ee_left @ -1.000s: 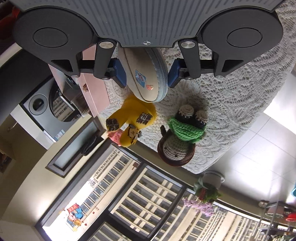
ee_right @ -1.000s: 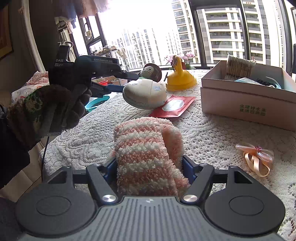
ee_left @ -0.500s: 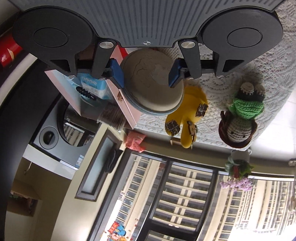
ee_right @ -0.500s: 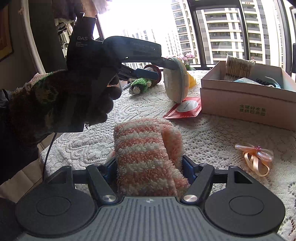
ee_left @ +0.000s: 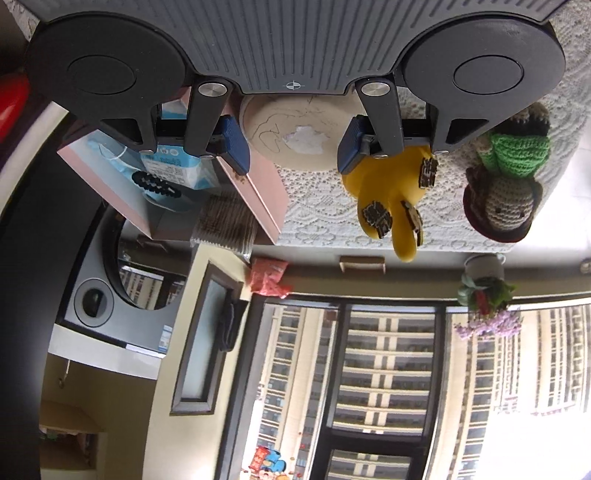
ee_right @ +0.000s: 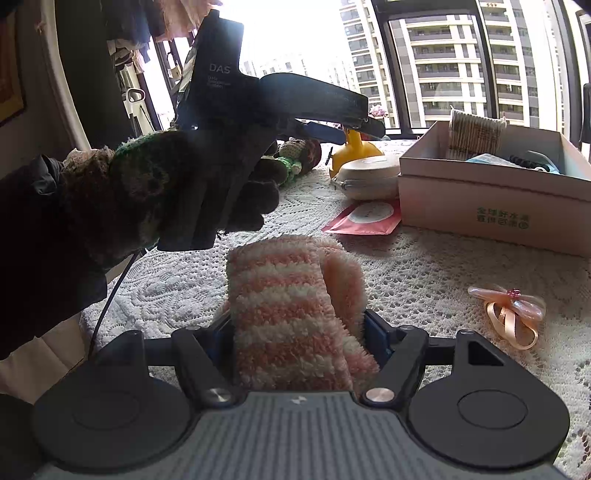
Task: Organize soft objects
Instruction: 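Lift the beige round case with the left gripper and carry it toward the pink box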
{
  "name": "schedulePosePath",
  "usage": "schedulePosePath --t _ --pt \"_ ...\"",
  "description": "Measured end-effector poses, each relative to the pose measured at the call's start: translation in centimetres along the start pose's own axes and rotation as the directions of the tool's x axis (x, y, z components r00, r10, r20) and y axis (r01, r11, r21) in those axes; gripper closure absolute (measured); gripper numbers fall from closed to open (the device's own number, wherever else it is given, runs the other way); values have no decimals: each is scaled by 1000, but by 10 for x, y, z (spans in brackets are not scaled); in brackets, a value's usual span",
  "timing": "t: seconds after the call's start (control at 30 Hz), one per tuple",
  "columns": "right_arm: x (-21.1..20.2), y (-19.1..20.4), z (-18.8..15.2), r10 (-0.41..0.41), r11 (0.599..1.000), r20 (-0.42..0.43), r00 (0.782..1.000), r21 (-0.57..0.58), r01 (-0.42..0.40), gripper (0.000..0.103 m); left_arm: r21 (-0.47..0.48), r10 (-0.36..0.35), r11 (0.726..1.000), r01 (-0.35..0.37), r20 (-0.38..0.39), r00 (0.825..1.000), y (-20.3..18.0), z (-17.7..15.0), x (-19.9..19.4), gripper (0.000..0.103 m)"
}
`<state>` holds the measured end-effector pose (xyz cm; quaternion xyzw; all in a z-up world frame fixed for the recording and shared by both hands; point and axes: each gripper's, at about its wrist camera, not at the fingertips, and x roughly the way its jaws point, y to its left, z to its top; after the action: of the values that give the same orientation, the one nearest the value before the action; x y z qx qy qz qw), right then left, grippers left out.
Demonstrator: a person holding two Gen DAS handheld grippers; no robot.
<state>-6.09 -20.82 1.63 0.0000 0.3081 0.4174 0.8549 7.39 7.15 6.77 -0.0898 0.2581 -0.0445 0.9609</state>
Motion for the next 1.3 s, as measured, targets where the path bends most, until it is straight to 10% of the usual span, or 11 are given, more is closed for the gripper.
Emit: schedulePosePath --t 0.1,0.27,0.5,0.67,0.97,1.17,1.3 --pt "1 0 0 0 1000 -2 1000 -4 0 30 172 -54 984 53 2 999 -10 -15 -12 44" --pt "2 1 0 -1 1000 -5 1000 -5 1 30 504 28 864 -9 -30 999 -36 -48 -13 42" --pt "2 1 1 -2 1000 -5 1000 -5 2 30 692 98 719 -66 -7 995 -53 -65 10 38" --pt "2 1 1 -2 1000 -5 1000 -6 2 30 751 119 653 -97 25 993 -56 -67 21 37" --pt "2 2 0 -4 1000 -5 1000 -7 4 30 765 75 634 -117 90 993 -57 -43 16 36" --pt "2 2 0 -4 1000 -5 1000 -7 4 30 862 77 507 -20 -23 997 -62 -62 41 42" --pt "2 2 1 -4 1000 -5 1000 -9 4 29 867 80 497 -32 -9 997 -62 -65 41 41"
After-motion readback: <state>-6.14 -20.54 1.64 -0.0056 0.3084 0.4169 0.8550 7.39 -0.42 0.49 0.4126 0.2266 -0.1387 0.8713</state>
